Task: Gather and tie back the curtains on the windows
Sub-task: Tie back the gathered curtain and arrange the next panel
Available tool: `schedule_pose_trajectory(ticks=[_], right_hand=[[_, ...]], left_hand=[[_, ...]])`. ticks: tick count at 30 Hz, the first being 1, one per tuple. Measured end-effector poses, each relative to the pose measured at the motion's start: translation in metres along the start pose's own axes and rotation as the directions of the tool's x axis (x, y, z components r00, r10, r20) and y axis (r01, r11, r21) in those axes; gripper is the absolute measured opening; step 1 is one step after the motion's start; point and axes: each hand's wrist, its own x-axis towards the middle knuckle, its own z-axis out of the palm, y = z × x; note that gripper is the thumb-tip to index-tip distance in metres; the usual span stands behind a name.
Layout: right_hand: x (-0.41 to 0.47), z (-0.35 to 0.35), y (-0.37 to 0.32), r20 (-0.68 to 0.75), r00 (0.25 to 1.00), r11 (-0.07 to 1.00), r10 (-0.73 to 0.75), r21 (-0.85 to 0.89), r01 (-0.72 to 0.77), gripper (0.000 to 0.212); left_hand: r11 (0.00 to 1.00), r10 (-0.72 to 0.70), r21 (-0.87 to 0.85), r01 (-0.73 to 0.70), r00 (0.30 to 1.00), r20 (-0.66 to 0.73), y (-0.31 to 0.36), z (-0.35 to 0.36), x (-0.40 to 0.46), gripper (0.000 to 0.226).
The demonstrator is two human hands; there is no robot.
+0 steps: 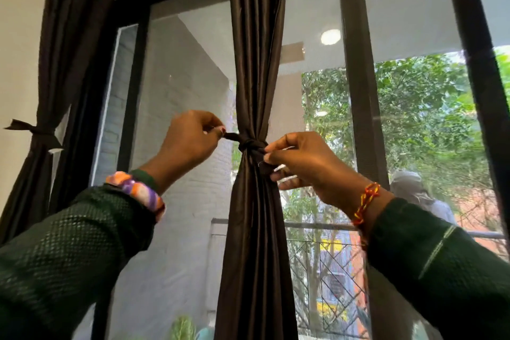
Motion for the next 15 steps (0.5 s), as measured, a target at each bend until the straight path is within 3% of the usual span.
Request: schedule_pose_trajectory(ticks=[3,7,12,15], right_hand=[[-0.002,-0.008,0.000,-0.025,1.000,0.994,0.001,-0.109,-0.004,0.008],[-0.011,-0.007,-0.007,-0.020,0.999,0.967,-0.028,-0.255,0.022,0.010],[-0.030,-0.004,-0.016,0.023,0.997,0.898,-0.072,-0.433,0.075,0.011],[-0.042,-0.004,-0.019,0.030,0.997,0.833,-0.078,-0.546,0.082,0.013]], left_hand=[[0.988,0.078,0.133,-0.084,0.996,0.044,0.003,-0.008,-0.005,0.028],[0.965,0.198,0.132,-0.225,0.962,0.190,0.020,-0.019,-0.018,0.022],[0.924,0.290,0.086,-0.373,0.829,0.477,0.043,-0.033,-0.044,0.014],[0.921,0.295,0.041,-0.388,0.762,0.577,0.053,-0.035,-0.053,0.017]])
